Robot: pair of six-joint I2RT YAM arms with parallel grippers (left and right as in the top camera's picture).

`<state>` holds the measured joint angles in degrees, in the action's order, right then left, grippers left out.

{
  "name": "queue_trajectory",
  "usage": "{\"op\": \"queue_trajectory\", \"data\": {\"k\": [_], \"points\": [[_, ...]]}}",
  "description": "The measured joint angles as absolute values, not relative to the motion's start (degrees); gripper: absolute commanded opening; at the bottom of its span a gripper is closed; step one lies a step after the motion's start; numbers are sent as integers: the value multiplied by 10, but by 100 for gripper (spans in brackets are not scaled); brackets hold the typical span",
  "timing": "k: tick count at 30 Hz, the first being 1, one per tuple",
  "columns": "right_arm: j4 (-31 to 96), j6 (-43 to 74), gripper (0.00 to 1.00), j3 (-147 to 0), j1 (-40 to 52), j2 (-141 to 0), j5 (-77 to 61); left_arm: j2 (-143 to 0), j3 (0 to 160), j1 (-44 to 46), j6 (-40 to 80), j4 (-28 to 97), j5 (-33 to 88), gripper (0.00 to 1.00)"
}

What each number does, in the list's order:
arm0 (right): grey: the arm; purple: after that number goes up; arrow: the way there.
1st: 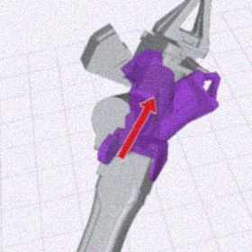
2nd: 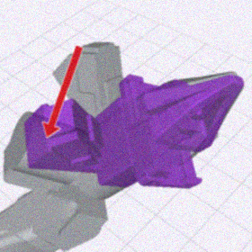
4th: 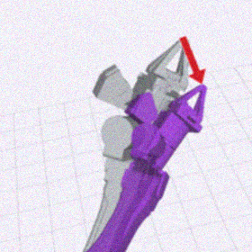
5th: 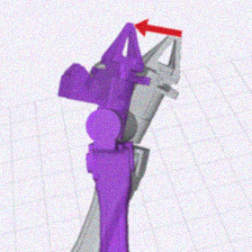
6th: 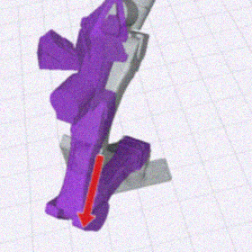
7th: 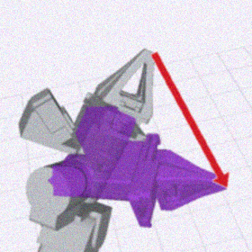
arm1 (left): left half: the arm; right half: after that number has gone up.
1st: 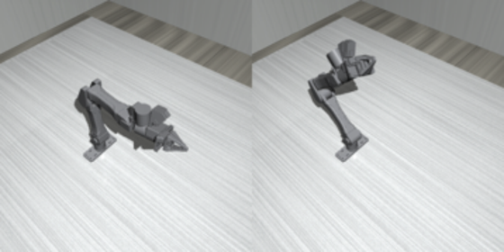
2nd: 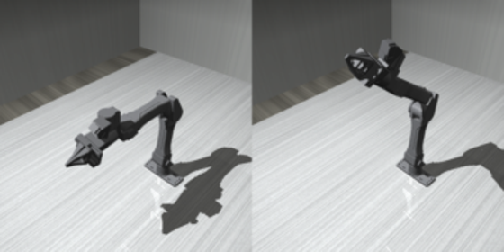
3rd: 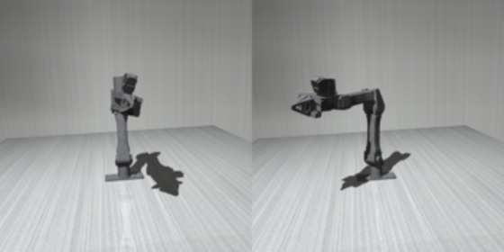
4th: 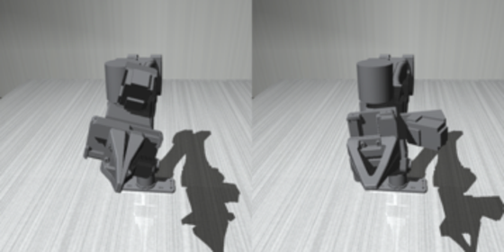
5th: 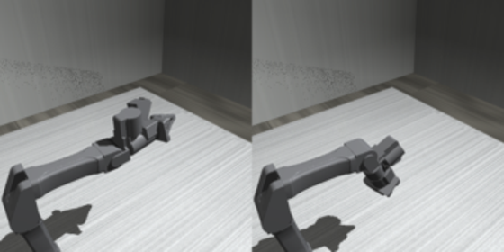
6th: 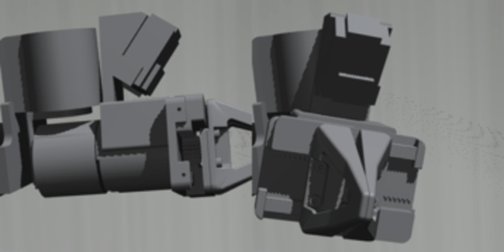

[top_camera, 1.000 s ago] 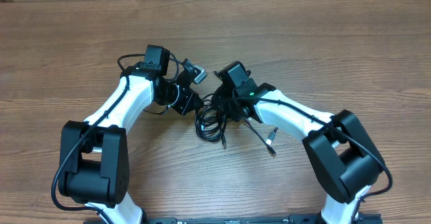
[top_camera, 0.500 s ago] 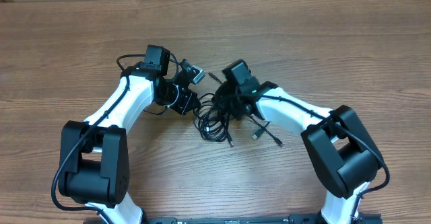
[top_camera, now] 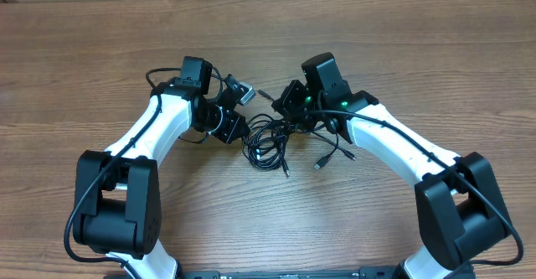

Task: Untangle cables
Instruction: 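Hold the coil with the left gripper and tug strands with the right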

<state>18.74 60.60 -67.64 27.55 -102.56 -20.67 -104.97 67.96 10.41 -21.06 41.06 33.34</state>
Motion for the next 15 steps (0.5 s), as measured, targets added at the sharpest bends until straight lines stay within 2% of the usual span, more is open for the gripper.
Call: {"op": "queue_trajectory", "data": {"k": [1, 2, 5, 6, 15], "points": [[189, 605, 4, -676, 273, -1024, -208, -1050, 680, 104, -211, 411, 333, 21], [190, 604, 4, -676, 270, -1023, -208, -1050, 680, 104, -212, 411, 333, 25], [198, 603, 4, -676, 258, -1023, -208, -1050, 680, 105, -207, 411, 331, 47], [202, 602, 4, -676, 256, -1023, -208, -1050, 680, 105, -208, 411, 331, 50], [219, 601, 4, -676, 261, -1030, -203, -1050, 674, 105, -191, 408, 329, 53]]}}
